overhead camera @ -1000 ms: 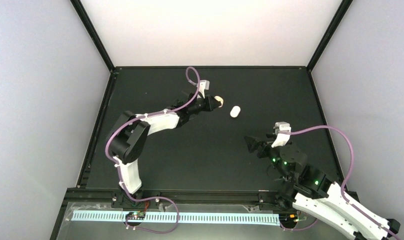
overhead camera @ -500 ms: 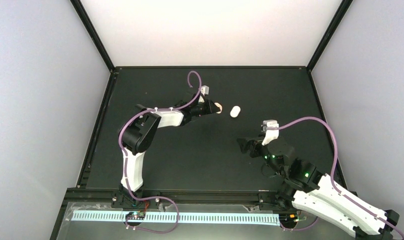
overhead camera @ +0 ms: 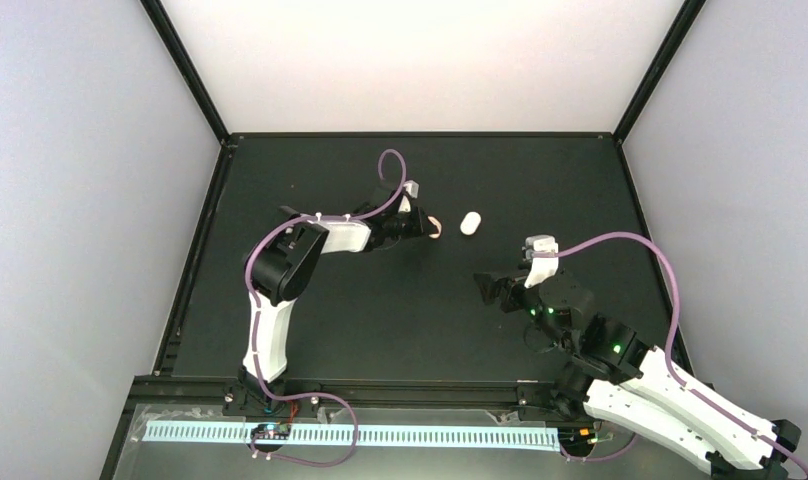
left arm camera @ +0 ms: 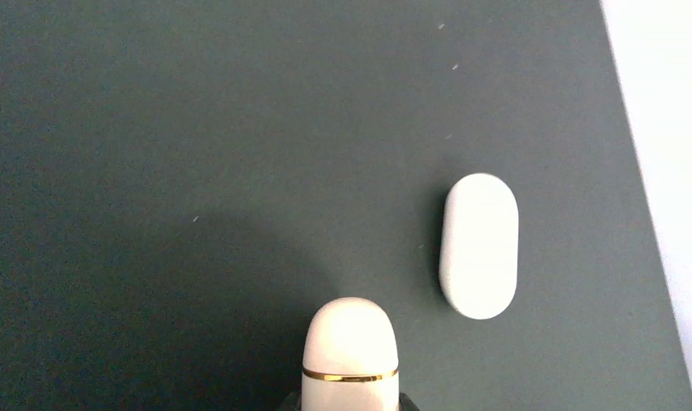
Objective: Insert the wireless bluetooth earbuds into the charging case
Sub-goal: Place the charging case at the center of the board.
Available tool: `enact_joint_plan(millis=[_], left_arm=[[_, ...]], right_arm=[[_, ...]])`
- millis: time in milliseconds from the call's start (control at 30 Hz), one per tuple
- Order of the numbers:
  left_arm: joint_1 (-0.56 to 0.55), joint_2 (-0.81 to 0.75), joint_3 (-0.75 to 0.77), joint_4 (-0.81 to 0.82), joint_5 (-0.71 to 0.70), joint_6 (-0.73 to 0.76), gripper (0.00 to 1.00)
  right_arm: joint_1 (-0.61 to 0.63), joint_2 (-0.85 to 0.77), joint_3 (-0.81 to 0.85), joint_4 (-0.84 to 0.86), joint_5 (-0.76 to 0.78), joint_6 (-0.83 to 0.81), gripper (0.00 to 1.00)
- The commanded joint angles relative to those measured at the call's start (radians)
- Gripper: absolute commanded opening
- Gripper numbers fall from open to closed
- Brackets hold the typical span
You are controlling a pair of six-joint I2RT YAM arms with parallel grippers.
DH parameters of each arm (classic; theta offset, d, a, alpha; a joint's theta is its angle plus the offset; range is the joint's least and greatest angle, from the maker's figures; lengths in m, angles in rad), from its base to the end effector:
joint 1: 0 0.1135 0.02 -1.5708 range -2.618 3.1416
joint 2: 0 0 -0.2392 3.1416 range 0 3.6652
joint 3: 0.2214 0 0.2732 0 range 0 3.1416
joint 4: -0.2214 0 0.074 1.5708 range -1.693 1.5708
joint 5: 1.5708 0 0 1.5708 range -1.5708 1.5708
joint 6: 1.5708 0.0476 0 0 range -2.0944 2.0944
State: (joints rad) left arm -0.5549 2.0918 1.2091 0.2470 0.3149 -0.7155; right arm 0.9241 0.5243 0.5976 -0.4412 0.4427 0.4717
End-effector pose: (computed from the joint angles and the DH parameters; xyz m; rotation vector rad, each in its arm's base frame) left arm 0.3752 -0.2500 0.0824 -0.0007 2.3772 -1.0127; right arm 0.1269 0.1342 0.2705 -0.1411 1.9302 0.5137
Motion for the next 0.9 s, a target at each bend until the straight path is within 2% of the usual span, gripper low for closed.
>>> enact_joint_plan(millis=[0, 233, 367, 867], left_arm=[[0.003, 0.03, 0.041, -0.062, 0.006, -0.013, 0.02], [0.004, 0.047, 0.041, -0.124, -0.015, -0.001, 0.09], [0.003, 0.045, 0.034, -0.127, -0.018, -0.001, 0.16], [0.003, -0.009, 0.0, -0.137, -0.045, 0.025, 0.58]], right_arm=[[-0.005, 0.001, 0.038, 0.011, 0.015, -0.03, 1.0], [-0.004, 0.006, 0.05, -0.002, 0.037, -0.04, 1.0], [-0.004, 0.002, 0.054, -0.012, 0.052, -0.044, 1.0], [-0.004, -0.007, 0.074, -0.04, 0.098, -0.049, 1.0]])
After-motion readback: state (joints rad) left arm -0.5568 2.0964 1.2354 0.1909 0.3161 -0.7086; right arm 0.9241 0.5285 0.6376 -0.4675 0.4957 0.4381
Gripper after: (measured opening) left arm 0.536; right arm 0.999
